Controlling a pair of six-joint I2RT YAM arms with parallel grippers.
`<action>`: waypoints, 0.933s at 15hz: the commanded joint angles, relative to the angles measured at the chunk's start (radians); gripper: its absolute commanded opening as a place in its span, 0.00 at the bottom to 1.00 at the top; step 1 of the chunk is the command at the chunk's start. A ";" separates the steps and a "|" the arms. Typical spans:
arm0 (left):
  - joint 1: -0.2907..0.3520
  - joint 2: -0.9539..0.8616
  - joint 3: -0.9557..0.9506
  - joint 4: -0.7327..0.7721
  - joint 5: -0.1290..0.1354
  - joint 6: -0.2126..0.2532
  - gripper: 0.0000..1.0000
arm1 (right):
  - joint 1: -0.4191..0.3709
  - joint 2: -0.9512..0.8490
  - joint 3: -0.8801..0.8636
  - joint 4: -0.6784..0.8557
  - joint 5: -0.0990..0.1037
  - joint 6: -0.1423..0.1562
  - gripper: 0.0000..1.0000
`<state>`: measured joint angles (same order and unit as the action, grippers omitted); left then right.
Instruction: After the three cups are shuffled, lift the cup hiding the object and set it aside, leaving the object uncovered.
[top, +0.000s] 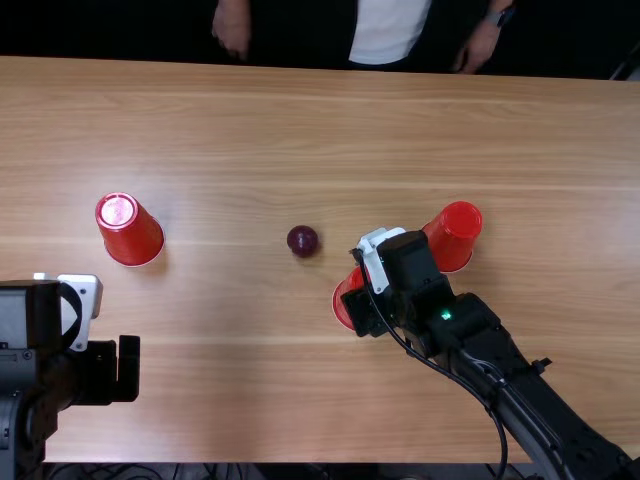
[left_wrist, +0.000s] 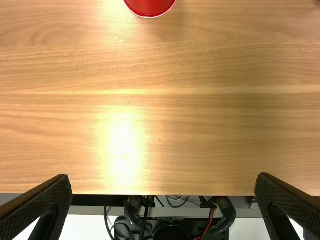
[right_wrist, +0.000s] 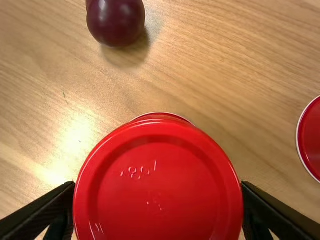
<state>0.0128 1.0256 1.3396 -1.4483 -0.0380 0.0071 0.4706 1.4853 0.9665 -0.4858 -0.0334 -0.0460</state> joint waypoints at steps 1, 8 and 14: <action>-0.010 -0.004 -0.014 0.000 -0.003 0.008 1.00 | -0.003 -0.065 0.005 0.002 0.002 0.009 1.00; -0.010 -0.005 -0.017 0.011 -0.003 0.004 1.00 | -0.168 -0.319 0.135 -0.185 0.015 -0.004 1.00; -0.010 -0.013 -0.016 0.014 0.014 0.004 1.00 | -0.382 -0.540 0.126 -0.425 0.022 -0.013 1.00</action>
<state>0.0128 1.0252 1.3396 -1.4372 -0.0360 0.0059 0.1020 0.9684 1.0801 -0.9142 -0.0174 -0.0521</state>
